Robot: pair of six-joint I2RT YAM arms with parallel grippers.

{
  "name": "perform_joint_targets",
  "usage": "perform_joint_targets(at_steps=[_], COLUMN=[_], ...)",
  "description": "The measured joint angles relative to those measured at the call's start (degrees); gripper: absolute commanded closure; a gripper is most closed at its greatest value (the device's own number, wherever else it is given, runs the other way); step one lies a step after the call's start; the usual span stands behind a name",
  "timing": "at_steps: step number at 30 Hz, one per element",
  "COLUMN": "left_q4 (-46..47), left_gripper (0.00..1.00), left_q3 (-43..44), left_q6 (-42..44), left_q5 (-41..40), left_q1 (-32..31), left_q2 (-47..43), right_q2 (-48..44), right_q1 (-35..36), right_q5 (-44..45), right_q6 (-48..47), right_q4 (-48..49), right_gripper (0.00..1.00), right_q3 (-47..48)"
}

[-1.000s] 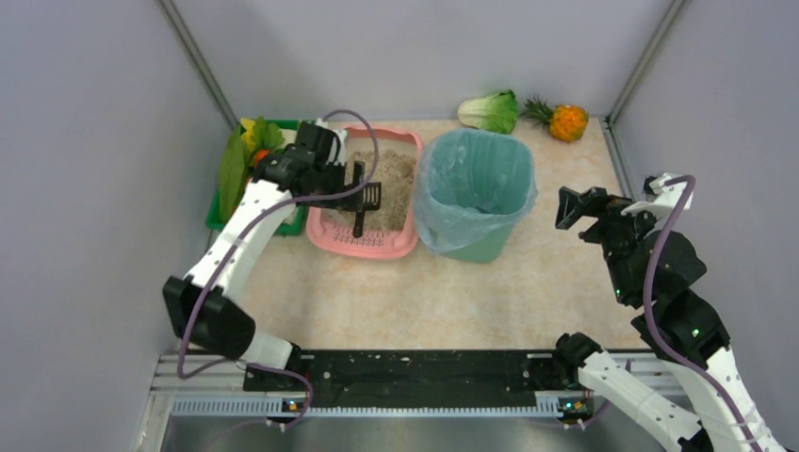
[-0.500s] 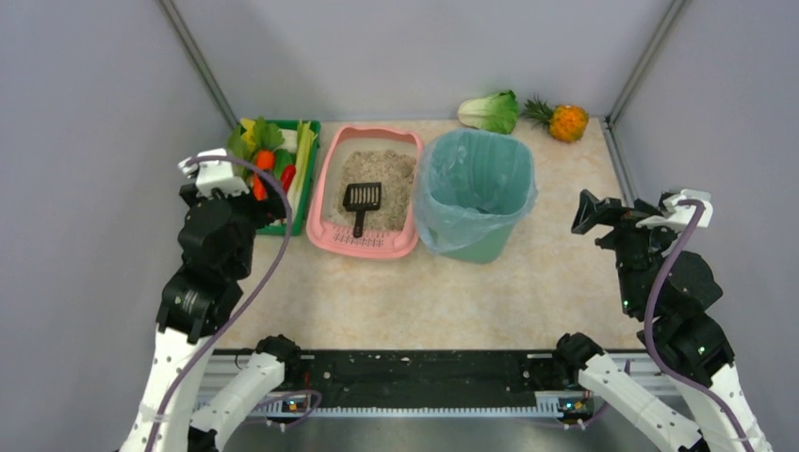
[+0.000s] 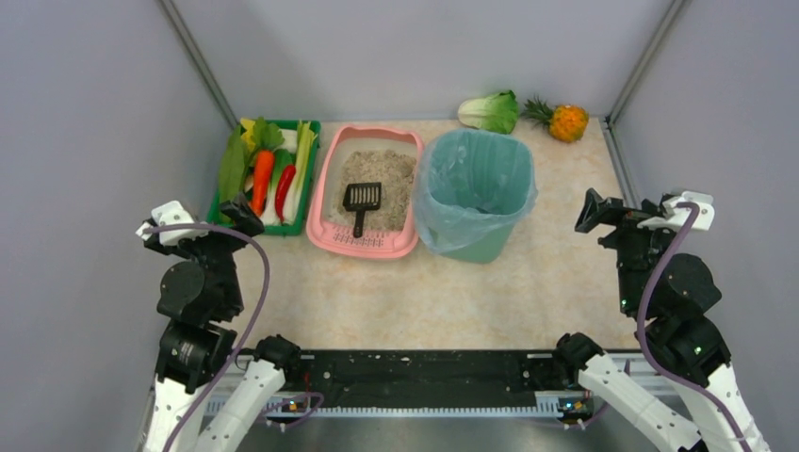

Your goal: Clean the litter box

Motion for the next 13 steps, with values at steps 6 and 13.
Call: perform_joint_targets(at_steps=[6, 13], left_q4=[2.69, 3.58], left_gripper=[0.01, 0.01], left_q3=[-2.14, -2.40], left_q6=[0.11, 0.11], left_q5=[-0.52, -0.46], left_q1=[0.00, 0.00], left_q2=[-1.57, -1.57], right_q2=[0.00, 0.11], right_q1=[0.00, 0.00], right_q5=[1.42, 2.73], right_q6=[-0.02, -0.46], right_q4=[0.98, 1.49], right_gripper=[0.01, 0.01], right_q3=[-0.37, -1.09])
